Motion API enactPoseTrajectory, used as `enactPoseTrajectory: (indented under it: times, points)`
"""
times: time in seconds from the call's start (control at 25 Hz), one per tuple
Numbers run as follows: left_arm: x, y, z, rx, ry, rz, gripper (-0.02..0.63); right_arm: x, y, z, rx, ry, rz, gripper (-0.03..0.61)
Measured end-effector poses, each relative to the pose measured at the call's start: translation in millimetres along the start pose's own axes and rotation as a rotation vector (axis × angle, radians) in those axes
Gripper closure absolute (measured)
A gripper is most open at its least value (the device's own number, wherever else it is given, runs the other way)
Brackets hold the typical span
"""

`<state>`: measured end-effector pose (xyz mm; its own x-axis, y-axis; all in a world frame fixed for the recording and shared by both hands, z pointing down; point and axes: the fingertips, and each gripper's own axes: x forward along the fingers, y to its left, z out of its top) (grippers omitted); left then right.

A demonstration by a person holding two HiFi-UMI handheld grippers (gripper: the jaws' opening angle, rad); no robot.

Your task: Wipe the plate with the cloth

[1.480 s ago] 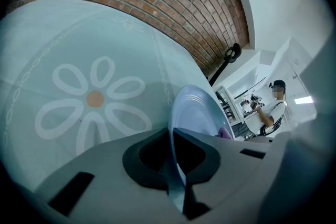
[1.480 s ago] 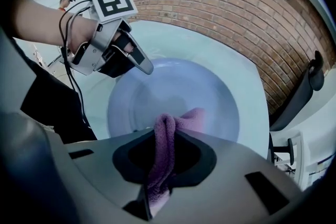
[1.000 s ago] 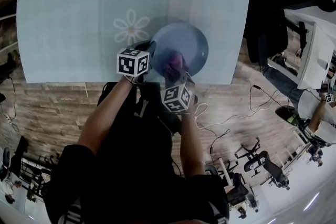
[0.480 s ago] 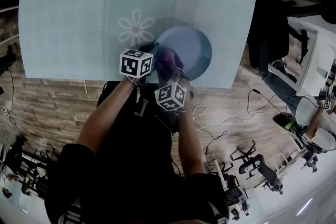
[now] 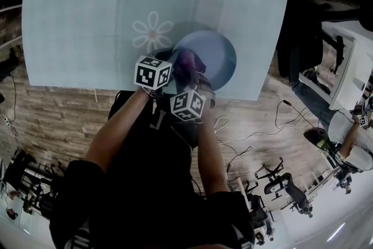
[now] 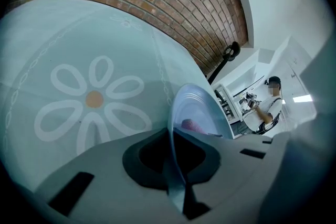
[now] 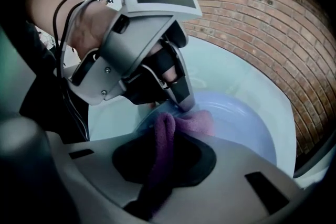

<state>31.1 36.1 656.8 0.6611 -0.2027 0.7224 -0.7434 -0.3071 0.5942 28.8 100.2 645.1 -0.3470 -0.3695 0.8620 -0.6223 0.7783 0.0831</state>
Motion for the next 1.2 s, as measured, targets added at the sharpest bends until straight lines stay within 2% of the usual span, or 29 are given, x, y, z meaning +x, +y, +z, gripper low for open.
enactPoseTrajectory:
  times: [0.24, 0.52, 0.72, 0.8, 0.92, 1.0, 1.12, 1.2]
  points:
    - [0.1, -1.3, 0.8, 0.004, 0.005, -0.005, 0.571, 5.3, -38.2, 6.1, -0.009, -0.035, -0.038, 0.512]
    - [0.2, -0.6, 0.9, 0.013, 0.011, -0.004, 0.571, 15.7, -83.1, 14.4, -0.06, -0.03, -0.088, 0.512]
    - [0.8, -1.5, 1.4, 0.0, 0.011, -0.005, 0.571, 6.3, -117.3, 8.2, -0.246, 0.017, -0.237, 0.512]
    - [1.0, -0.5, 2.5, -0.003, 0.01, -0.006, 0.571, -2.9, -126.2, 10.4, -0.236, -0.009, -0.249, 0.512]
    - [-1.6, 1.0, 2.0, -0.005, 0.01, -0.005, 0.571, -3.2, -130.1, -0.1, -0.274, 0.029, -0.254, 0.512]
    - [-2.4, 0.0, 0.8, -0.006, 0.01, -0.006, 0.571, 0.0, -130.3, -11.2, -0.255, 0.033, -0.241, 0.512]
    - [-0.3, -1.5, 1.9, -0.008, 0.006, -0.007, 0.571, -0.6, -134.2, -14.3, -0.151, -0.016, -0.219, 0.512]
    - [-1.0, -0.1, 1.8, -0.014, 0.003, -0.006, 0.571, 0.6, -132.4, -13.1, -0.128, -0.024, -0.208, 0.512]
